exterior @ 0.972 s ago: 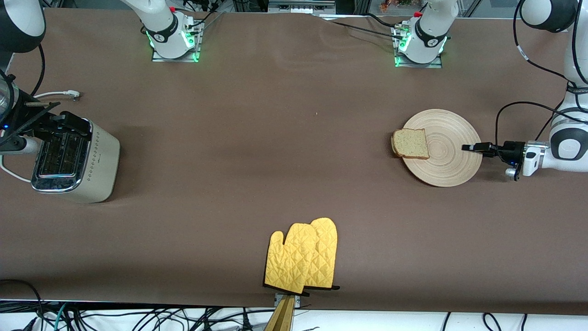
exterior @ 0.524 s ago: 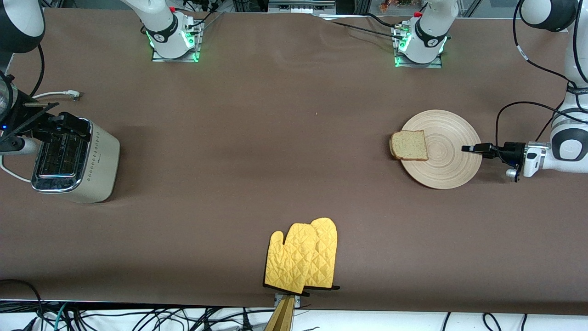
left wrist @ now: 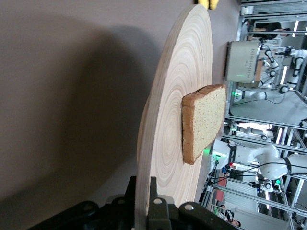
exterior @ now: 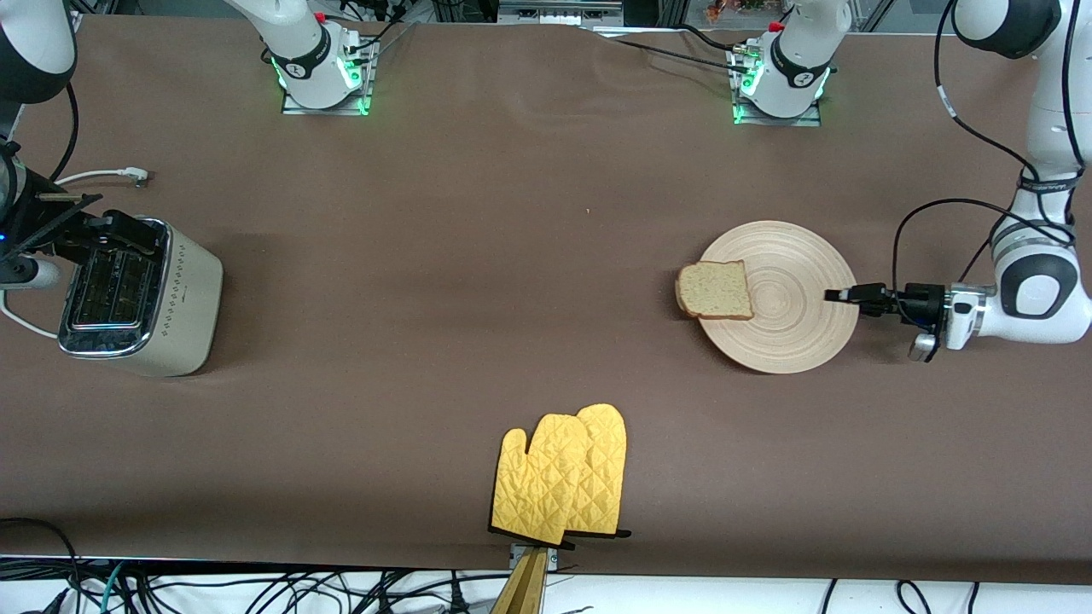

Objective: Move plate and put bread in toaster
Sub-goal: 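Slide the plate toward the toaster with the left gripper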

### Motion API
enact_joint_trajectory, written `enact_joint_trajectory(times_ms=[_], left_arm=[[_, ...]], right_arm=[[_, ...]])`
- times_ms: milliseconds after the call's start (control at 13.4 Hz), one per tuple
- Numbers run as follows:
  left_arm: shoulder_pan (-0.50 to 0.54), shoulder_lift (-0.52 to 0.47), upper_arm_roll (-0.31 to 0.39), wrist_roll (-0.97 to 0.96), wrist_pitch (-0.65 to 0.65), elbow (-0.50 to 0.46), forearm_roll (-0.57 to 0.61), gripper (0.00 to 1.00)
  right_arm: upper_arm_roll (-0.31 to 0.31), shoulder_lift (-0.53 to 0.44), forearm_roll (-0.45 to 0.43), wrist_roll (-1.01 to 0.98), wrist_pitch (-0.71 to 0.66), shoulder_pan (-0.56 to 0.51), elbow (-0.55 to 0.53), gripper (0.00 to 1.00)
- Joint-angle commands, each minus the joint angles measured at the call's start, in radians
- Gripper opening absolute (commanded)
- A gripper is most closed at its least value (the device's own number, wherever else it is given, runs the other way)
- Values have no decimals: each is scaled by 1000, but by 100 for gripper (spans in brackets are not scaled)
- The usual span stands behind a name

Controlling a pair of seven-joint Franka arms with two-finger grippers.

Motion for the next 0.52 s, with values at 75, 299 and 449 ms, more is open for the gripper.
enact_joint_trajectory(times_ms=[75, 299, 449], left_arm=[[-150, -32, -3, -42, -16, -14, -123, 0], [-322, -57, 3, -66, 97, -17, -136, 0], [-443, -54, 3, -98, 158, -44, -268, 0]], right_arm=[[2, -1, -10, -13, -4, -31, -7, 100], [2, 5, -10, -13, -4, -40, -8, 100], [2, 13, -11, -13, -4, -46, -10, 100]])
